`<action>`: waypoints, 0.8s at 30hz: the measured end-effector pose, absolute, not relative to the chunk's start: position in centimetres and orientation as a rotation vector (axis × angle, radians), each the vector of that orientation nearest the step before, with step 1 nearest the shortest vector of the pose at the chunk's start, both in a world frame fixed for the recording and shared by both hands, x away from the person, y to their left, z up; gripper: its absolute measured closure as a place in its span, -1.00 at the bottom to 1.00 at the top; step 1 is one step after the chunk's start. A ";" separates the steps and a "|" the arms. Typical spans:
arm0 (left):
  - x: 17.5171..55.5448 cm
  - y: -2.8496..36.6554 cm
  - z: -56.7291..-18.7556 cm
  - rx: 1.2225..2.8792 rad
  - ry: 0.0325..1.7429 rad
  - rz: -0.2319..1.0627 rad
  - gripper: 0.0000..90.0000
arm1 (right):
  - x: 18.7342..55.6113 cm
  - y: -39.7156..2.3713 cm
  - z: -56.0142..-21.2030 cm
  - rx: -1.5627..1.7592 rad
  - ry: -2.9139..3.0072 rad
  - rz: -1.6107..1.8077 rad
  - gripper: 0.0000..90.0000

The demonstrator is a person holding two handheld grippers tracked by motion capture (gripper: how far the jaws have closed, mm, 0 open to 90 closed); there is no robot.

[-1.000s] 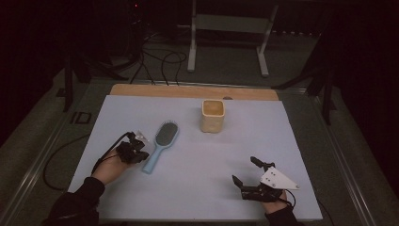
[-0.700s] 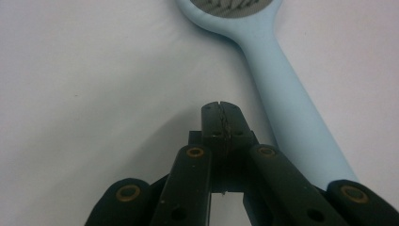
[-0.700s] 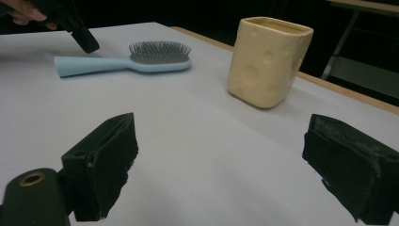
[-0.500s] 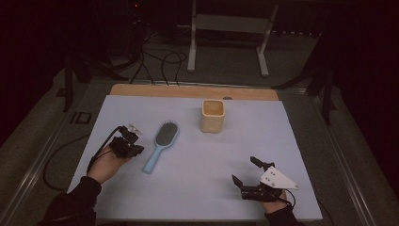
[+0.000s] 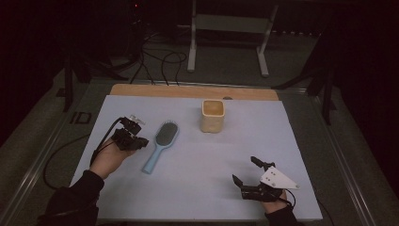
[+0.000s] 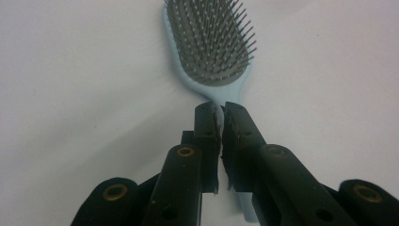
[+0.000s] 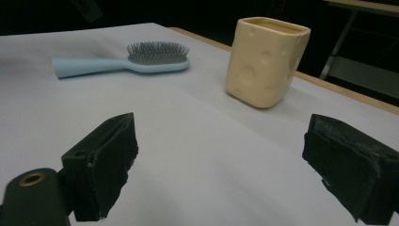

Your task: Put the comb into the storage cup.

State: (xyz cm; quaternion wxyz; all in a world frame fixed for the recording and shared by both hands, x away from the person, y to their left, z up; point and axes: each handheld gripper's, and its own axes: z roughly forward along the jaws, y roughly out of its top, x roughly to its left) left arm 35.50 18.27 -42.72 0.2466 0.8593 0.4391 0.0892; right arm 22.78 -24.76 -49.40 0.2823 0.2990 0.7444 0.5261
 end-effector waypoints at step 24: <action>38.0 14.9 -45.3 2.340 1.351 0.166 0.14 | 22.9 -24.8 -49.5 0.810 2.012 1.416 -0.78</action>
